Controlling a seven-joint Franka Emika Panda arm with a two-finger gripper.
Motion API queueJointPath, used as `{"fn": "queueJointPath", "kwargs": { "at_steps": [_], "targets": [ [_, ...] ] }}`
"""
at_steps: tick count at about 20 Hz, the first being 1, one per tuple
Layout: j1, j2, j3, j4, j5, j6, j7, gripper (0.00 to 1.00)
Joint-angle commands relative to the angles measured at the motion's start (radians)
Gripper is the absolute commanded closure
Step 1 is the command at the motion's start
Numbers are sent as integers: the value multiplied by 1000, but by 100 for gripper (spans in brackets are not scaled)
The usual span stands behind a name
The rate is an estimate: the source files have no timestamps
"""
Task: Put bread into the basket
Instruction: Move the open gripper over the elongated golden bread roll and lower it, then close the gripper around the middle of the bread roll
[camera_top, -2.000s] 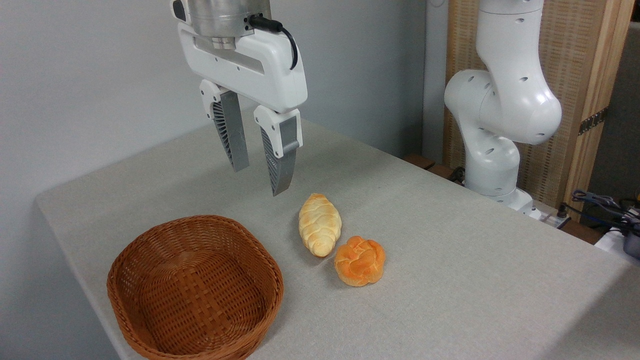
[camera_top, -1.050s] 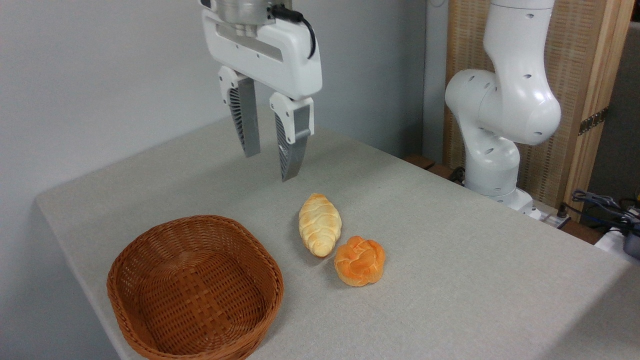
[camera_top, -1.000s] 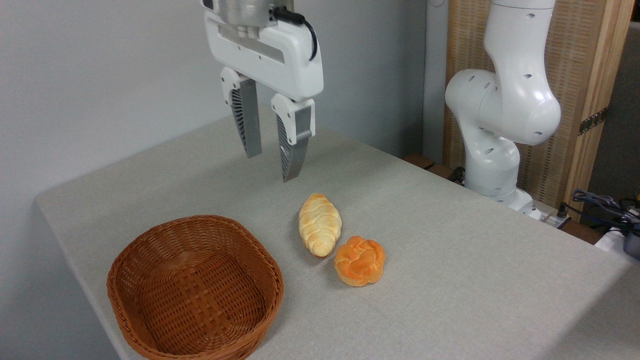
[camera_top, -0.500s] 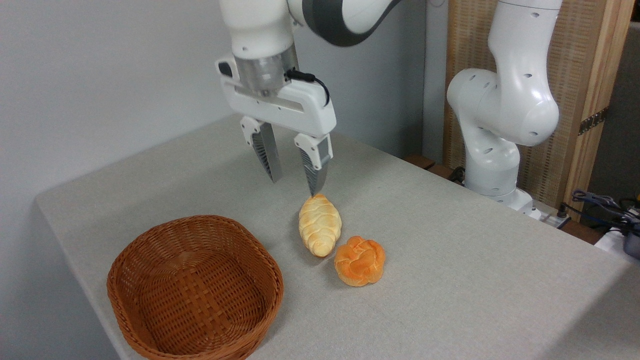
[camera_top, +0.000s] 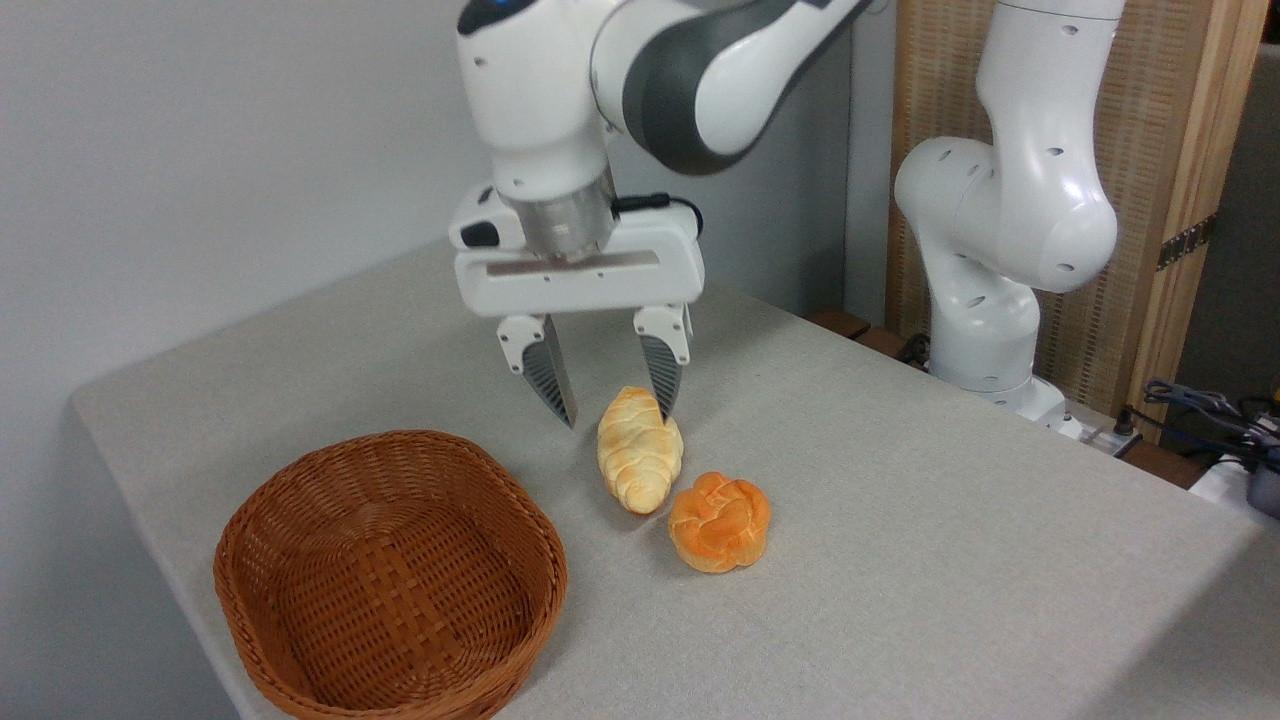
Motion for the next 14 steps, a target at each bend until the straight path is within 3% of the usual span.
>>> {"fn": "queueJointPath", "kwargs": {
  "at_steps": [1,6,11,14],
  "targets": [
    [-19,-22,9,-62,10,45,-22,0],
    [-21,-20,9,-84,10,67,-16,0],
    [-39,-13,7,-122,10,163,-8,1],
    [-39,-13,7,-122,8,165,53,43]
  ]
}}
